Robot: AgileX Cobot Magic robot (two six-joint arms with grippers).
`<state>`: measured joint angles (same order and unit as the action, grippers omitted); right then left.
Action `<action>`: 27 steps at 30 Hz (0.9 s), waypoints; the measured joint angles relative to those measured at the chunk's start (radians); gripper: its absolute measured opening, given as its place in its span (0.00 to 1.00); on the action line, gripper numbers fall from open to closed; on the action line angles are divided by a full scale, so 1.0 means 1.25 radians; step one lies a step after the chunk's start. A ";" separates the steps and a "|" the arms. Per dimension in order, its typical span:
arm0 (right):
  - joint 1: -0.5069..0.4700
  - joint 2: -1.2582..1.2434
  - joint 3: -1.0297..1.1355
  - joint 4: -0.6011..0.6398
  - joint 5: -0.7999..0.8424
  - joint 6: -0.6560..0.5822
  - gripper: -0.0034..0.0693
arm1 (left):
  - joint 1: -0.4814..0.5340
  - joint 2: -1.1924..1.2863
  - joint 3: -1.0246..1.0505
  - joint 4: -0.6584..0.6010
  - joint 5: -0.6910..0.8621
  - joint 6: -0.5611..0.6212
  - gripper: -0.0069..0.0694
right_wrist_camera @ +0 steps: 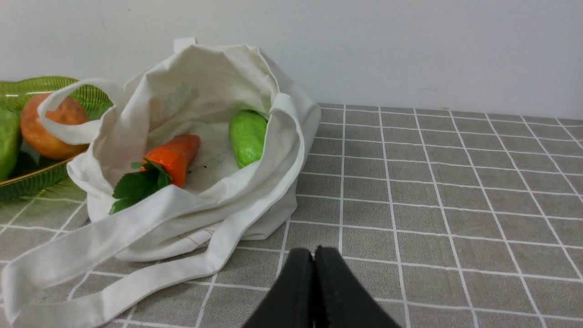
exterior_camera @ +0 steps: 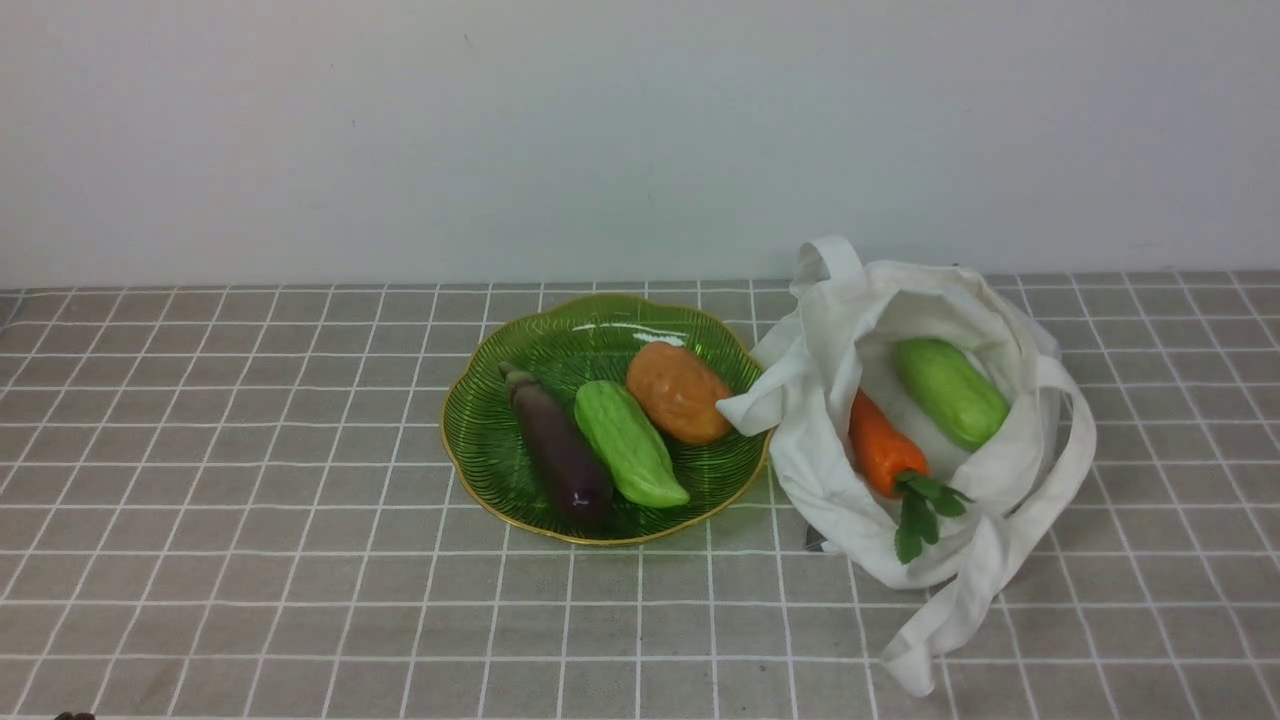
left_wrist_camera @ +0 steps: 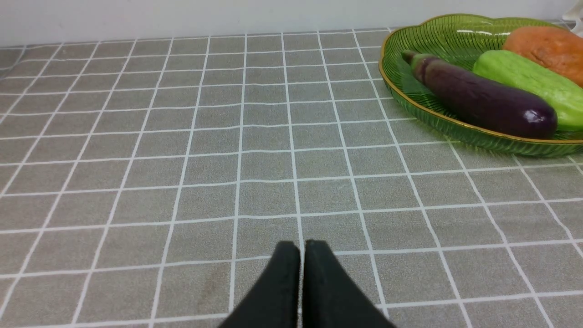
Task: Take vegetables from bag on grey coffee tablecloth place on plate.
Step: 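Reach into the cloth bag and grasp the green vegetable inside with the right gripper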
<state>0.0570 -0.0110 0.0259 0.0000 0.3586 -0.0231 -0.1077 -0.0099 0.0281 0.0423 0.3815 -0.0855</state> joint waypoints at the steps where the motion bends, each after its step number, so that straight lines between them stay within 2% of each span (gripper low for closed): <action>1: 0.000 0.000 0.000 0.000 0.000 0.000 0.03 | 0.000 0.000 0.000 0.000 0.000 0.000 0.08; 25: 0.000 0.000 0.000 0.000 -0.001 0.002 0.03 | 0.000 0.000 0.000 0.000 0.000 0.000 0.08; 27: 0.000 0.000 0.002 0.074 -0.024 0.045 0.03 | 0.000 0.000 0.000 0.000 0.000 0.000 0.08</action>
<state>0.0570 -0.0110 0.0279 0.0922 0.3284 0.0329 -0.1077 -0.0099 0.0281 0.0423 0.3815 -0.0855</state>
